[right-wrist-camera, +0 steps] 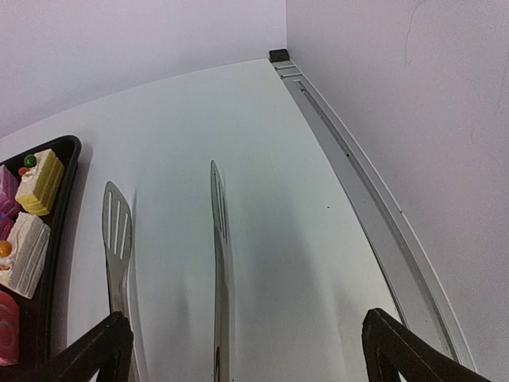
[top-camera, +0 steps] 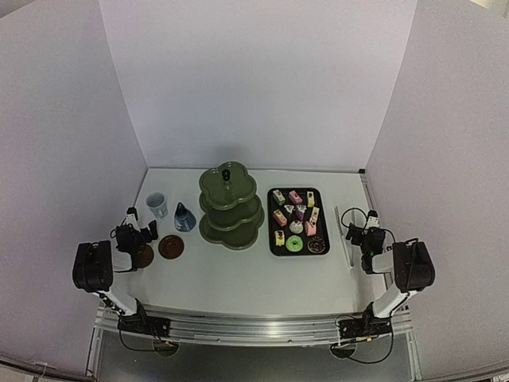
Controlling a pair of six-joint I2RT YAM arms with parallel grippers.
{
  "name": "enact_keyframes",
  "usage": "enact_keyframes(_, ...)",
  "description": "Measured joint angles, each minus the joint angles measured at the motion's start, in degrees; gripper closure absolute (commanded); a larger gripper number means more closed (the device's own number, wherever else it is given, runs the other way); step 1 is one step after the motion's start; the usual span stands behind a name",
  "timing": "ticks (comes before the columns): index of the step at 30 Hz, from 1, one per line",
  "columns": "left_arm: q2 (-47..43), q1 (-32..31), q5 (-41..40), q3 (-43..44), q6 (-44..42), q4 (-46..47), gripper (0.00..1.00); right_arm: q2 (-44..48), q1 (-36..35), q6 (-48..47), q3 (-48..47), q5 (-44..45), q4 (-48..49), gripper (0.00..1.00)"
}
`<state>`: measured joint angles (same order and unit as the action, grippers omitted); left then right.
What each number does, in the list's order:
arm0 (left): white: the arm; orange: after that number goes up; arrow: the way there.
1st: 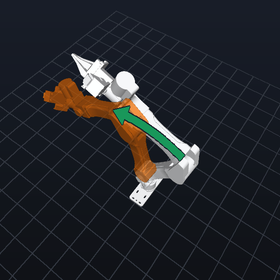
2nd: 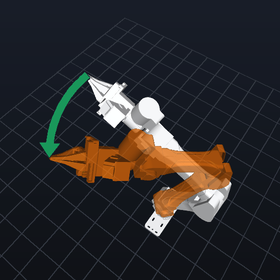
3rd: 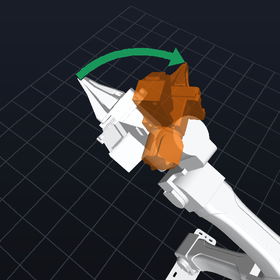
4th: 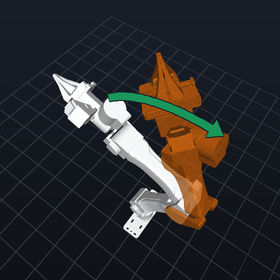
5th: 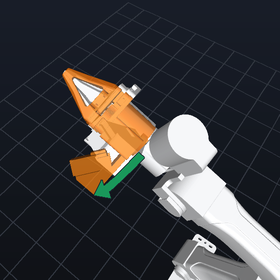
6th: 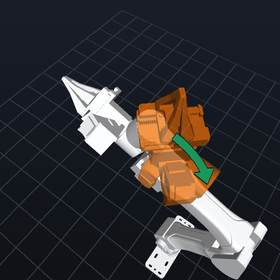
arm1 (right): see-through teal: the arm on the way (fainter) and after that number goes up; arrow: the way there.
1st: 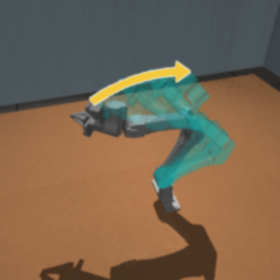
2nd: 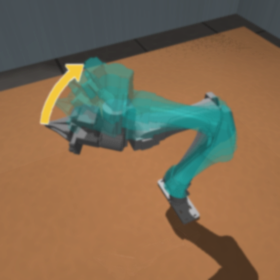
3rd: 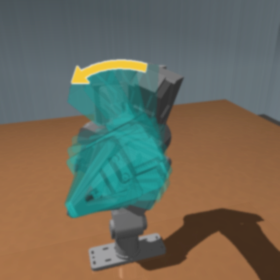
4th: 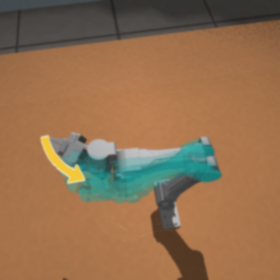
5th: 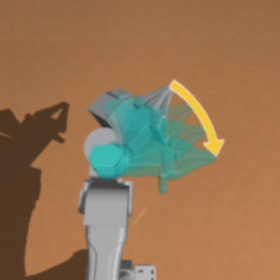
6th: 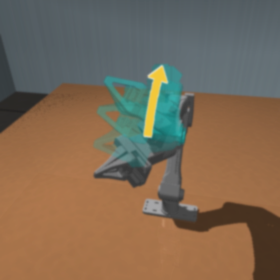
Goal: Serve the afternoon tea
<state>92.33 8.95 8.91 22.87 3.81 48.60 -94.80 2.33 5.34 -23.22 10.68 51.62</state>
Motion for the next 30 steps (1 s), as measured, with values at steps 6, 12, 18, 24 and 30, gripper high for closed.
enact_keyframes(6, 0.0, 0.0, 0.0, 0.0, 0.0, 0.0, 0.00, 2.6, 0.0, 0.5, -3.4, 2.2, -8.7, 0.02)
enact_keyframes(12, -0.6, 0.0, 0.0, 0.0, 0.0, -0.6, 0.00, 11.3, 0.0, 3.7, -12.6, 3.0, -24.4, 0.02)
enact_keyframes(18, -13.8, 0.0, 5.1, 2.0, -2.5, -14.2, 0.00, 15.8, 0.0, 8.2, -21.7, 2.5, -47.4, 0.02)
enact_keyframes(24, -29.3, 0.0, 10.3, 3.3, -2.3, -21.9, 0.00, 15.7, -1.5, 12.2, -25.7, 1.4, -67.2, 0.02)
enact_keyframes(30, -34.5, 0.0, 18.8, 7.6, -2.3, -32.0, 0.00, 10.5, -7.7, 13.0, -30.1, 0.1, -81.6, 0.02)
